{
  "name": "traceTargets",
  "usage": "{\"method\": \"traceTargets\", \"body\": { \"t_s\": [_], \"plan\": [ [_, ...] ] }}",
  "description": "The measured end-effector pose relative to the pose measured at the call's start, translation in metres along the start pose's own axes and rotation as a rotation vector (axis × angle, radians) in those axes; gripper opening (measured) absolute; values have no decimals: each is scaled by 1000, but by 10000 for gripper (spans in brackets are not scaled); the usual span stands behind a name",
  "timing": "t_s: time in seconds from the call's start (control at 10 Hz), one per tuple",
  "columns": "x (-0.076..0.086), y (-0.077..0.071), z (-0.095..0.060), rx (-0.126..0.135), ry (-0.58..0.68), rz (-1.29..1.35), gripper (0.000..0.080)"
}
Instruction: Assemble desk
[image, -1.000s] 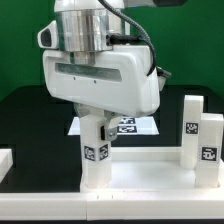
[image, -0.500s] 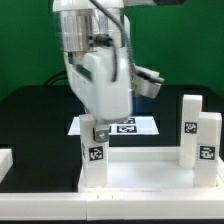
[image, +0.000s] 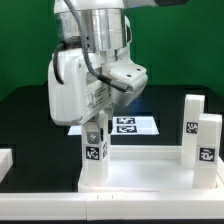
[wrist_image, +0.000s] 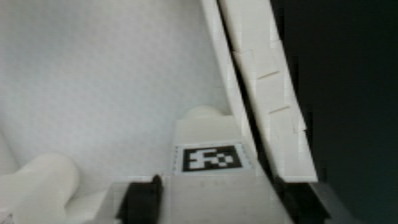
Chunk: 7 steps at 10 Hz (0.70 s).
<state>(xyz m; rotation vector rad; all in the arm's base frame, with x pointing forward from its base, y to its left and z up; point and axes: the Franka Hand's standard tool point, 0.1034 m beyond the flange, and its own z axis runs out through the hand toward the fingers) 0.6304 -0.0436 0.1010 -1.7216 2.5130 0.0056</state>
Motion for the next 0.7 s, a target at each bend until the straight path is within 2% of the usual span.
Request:
{"method": "traceTargets", "body": {
  "t_s": [0.1, 0.2, 0.3, 0.4, 0.5, 0.6, 0.7],
  "plan": [
    [0, 0, 0, 0, -1, -2, 318],
    [0, 0, 0, 0, -1, -4, 455],
    [-3, -1, -4, 5, -6, -22, 455],
    [-9, -3, -19, 22, -24, -34, 597],
    [-14, -5, -40, 43, -47, -44, 597],
    [-16, -5, -46, 45, -53, -49, 641],
    [-19, -3, -45, 31, -54, -56, 647]
  ]
}}
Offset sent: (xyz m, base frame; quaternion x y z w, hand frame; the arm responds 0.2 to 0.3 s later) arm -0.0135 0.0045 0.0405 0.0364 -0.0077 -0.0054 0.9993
